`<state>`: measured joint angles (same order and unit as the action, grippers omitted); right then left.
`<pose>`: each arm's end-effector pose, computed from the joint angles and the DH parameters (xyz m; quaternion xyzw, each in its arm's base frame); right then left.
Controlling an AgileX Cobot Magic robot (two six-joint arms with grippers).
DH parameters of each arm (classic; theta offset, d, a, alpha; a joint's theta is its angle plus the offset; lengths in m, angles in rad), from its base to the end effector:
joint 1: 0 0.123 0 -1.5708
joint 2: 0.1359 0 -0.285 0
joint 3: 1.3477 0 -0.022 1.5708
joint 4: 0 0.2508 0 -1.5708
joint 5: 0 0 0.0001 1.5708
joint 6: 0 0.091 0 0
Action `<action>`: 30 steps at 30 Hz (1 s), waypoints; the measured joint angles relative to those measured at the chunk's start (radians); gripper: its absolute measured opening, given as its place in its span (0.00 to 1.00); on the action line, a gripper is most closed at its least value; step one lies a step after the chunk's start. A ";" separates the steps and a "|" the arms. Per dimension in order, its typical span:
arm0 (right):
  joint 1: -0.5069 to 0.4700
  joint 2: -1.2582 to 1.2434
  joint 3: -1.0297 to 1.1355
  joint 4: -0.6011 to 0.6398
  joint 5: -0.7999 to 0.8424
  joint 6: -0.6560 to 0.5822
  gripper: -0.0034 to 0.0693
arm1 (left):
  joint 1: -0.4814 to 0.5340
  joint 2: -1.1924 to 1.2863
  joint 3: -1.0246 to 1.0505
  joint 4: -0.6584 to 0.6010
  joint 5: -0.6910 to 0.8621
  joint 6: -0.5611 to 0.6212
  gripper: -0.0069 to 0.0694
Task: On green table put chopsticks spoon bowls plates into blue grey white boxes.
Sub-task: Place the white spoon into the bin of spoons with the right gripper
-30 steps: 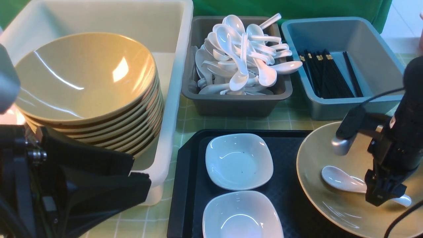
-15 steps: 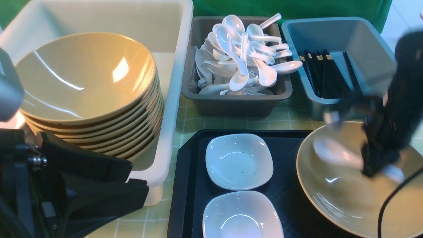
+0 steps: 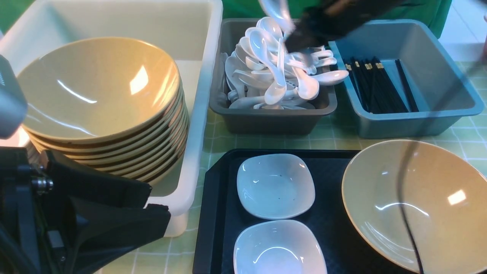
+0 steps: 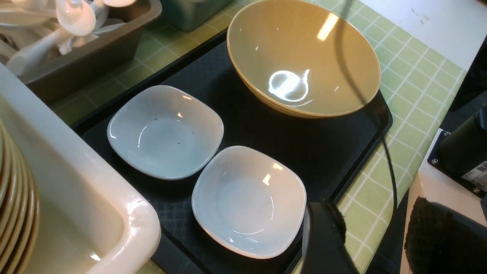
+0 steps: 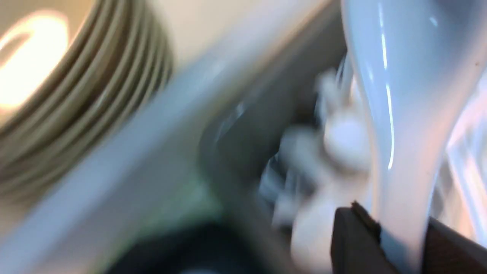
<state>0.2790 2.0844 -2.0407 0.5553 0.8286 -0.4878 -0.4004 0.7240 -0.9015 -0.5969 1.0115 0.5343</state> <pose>0.4573 0.1678 0.3285 -0.2453 0.8590 0.2178 0.3930 0.0877 -0.0842 0.3768 0.3560 0.8013 -0.2646 0.4013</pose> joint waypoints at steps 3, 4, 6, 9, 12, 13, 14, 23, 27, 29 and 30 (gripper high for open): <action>0.006 0.141 -0.149 -0.026 -0.036 0.091 0.27 | 0.000 0.000 0.000 0.000 0.001 -0.022 0.45; 0.006 0.173 -0.176 -0.039 -0.038 0.116 0.28 | 0.000 0.000 0.000 0.000 0.003 -0.034 0.45; 0.005 0.202 -0.210 -0.061 -0.039 0.146 0.33 | 0.000 0.000 0.000 0.000 0.009 -0.050 0.45; 0.004 0.238 -0.258 -0.118 -0.039 0.223 0.52 | 0.000 0.000 0.000 0.000 0.039 -0.080 0.45; 0.003 0.231 -0.267 -0.130 -0.022 0.243 0.68 | 0.000 0.000 0.000 0.000 0.064 -0.086 0.45; 0.002 0.222 -0.268 -0.132 -0.003 0.248 0.72 | 0.000 0.000 0.000 0.000 0.068 -0.086 0.45; 0.001 0.210 -0.268 -0.133 0.020 0.249 0.75 | 0.000 0.000 0.000 0.000 0.071 -0.086 0.45; -0.048 -0.048 -0.274 -0.183 0.326 0.155 0.66 | 0.000 0.000 0.000 0.001 0.063 -0.090 0.45; -0.068 -0.222 -0.240 -0.227 0.341 0.146 0.42 | 0.000 0.000 0.000 -0.025 -0.009 -0.096 0.45; -0.068 -0.313 -0.185 -0.243 0.341 0.146 0.29 | 0.000 0.001 0.000 -0.053 -0.053 -0.101 0.45; -0.068 -0.389 -0.125 -0.245 0.341 0.145 0.21 | 0.000 0.004 0.000 -0.083 -0.076 -0.101 0.45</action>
<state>0.2106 1.6955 -2.1658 0.3101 1.1696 -0.3430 -0.4004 0.7277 -0.9015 -0.6802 0.9350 0.4334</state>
